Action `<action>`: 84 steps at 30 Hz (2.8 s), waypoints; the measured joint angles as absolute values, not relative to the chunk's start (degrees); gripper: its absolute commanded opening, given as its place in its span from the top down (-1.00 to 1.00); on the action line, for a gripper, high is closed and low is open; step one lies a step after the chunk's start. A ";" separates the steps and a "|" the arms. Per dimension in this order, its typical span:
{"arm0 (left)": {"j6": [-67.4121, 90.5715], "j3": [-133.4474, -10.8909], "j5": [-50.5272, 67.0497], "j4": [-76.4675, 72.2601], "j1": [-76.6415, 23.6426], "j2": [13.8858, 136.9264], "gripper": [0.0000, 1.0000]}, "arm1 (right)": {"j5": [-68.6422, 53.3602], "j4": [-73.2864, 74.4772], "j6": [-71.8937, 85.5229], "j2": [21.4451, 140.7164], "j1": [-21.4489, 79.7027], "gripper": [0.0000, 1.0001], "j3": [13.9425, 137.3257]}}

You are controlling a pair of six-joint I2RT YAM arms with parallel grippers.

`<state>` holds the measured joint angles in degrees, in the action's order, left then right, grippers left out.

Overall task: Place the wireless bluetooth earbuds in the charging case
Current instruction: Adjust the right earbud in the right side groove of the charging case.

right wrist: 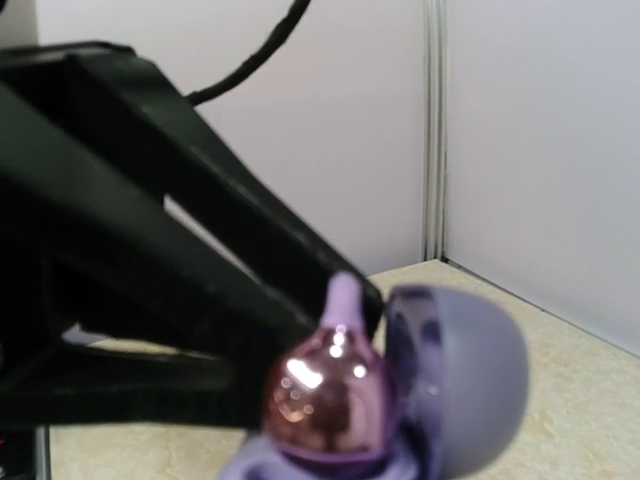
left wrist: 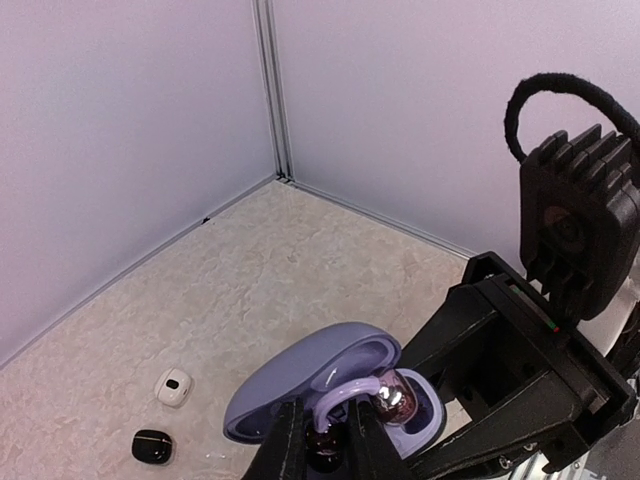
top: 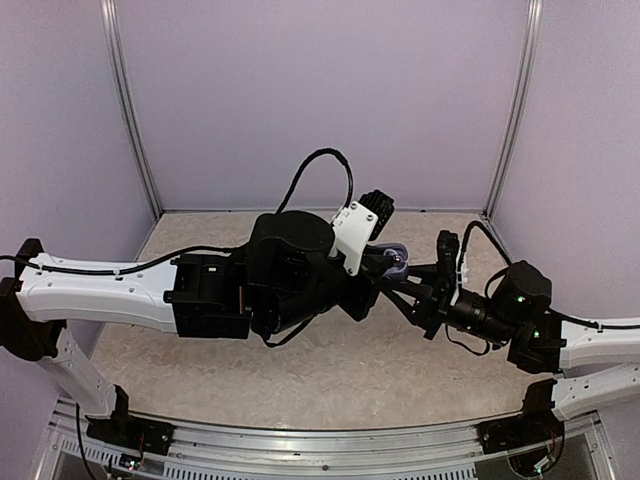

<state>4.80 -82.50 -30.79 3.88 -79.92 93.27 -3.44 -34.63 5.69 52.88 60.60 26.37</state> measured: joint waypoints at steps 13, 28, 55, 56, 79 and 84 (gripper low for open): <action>2.72 -82.52 -32.16 4.78 -80.29 93.27 1.00 | -4.10 -34.57 5.69 53.06 60.60 1.00 26.37; -10.39 -82.70 -40.01 6.15 -84.01 93.97 1.00 | -5.34 -33.50 5.69 53.04 60.60 1.00 26.37; -19.86 -85.67 -43.72 15.49 -84.95 97.27 0.46 | -5.78 -27.22 4.56 53.10 60.10 1.00 26.17; -19.86 -85.67 -43.62 15.49 -84.84 97.23 0.44 | -5.80 -27.22 4.56 53.10 60.10 1.00 26.17; -20.75 -79.18 -29.45 14.46 -84.01 89.56 -0.06 | -9.34 -32.99 4.60 52.60 60.25 1.00 26.20; -20.75 -76.47 -25.61 13.65 -83.59 85.41 -0.06 | -11.22 -34.65 4.60 52.58 60.27 1.00 26.20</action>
